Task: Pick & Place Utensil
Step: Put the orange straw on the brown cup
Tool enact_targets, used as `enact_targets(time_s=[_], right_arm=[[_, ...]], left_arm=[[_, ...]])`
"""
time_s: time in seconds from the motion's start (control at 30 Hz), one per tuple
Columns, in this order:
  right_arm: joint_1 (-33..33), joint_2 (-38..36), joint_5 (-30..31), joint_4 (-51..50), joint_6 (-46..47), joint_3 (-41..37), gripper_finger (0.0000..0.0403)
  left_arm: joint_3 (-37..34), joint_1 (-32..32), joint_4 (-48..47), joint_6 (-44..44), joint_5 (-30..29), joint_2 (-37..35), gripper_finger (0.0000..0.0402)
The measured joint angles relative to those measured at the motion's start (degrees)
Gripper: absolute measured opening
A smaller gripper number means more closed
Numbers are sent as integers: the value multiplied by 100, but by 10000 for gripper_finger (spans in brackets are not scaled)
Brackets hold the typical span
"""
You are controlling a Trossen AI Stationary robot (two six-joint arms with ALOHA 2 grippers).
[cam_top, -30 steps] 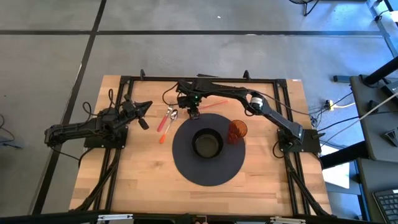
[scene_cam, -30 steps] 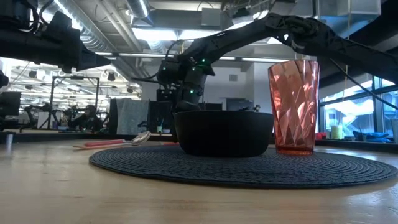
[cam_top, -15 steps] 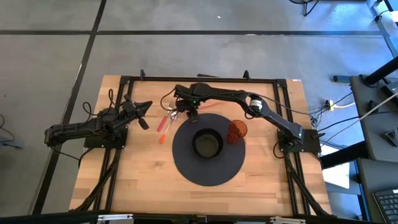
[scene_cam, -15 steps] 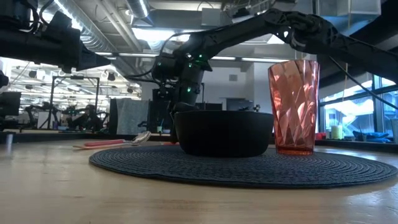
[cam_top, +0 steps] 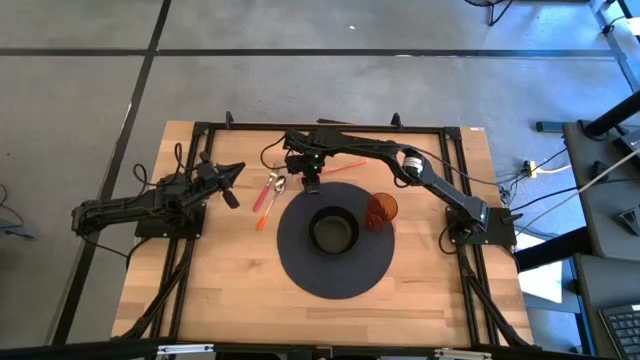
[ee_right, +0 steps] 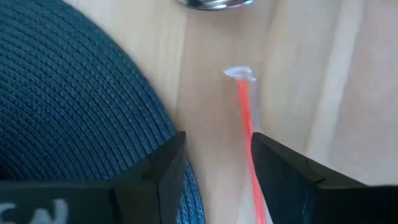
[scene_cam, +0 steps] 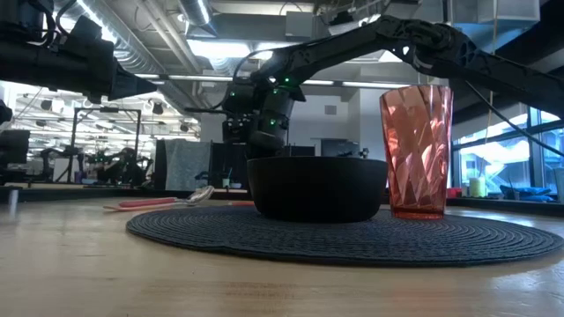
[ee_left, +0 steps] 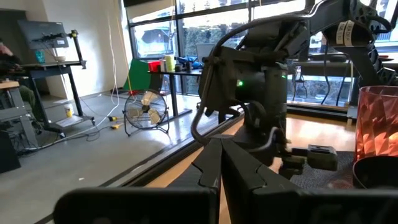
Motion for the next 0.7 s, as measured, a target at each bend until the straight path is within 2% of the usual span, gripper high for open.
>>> enact_targets(time_s=[0.33,0.7], right_arm=[[-4,61,-17,-250,298,-13,145],[-55,136,-17,-124,212,-7,138]], left_arm=[[0,0,0,0,-1,0,2],[0,-1,-6,-42,0,0,5]])
